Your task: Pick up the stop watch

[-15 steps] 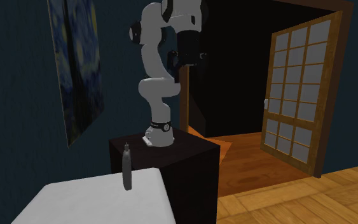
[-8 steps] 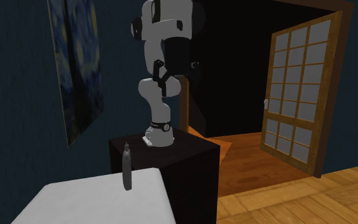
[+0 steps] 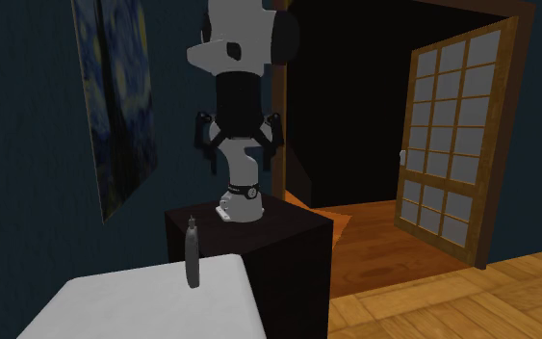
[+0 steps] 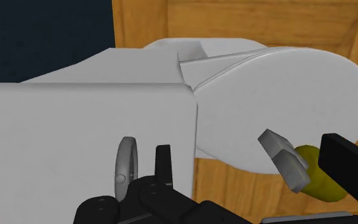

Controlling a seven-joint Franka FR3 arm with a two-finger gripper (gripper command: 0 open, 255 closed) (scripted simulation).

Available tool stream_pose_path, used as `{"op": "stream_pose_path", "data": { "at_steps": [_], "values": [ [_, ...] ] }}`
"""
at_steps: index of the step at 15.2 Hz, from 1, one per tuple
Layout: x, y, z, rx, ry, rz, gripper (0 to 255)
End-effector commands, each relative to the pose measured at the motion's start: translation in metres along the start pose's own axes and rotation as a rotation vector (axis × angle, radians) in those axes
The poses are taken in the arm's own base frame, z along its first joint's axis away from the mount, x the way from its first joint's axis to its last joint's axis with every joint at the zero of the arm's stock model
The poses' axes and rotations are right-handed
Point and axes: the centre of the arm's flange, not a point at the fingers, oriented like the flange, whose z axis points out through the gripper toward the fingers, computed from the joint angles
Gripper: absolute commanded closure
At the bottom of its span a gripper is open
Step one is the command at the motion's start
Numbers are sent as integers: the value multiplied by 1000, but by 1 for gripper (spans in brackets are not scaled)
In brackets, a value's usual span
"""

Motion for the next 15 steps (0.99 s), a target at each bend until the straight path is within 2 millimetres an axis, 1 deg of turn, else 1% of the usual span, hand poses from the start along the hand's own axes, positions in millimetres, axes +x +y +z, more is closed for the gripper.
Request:
{"op": "stream_pose_path", "data": {
  "at_steps": [1,8,9,15],
  "values": [
    [13,19,11,-6,12,13,0],
    [56,84,49,-23,51,58,0],
    [57,86,49,-23,52,59,0],
    [54,85,81,-23,52,59,0]
  ]
}}
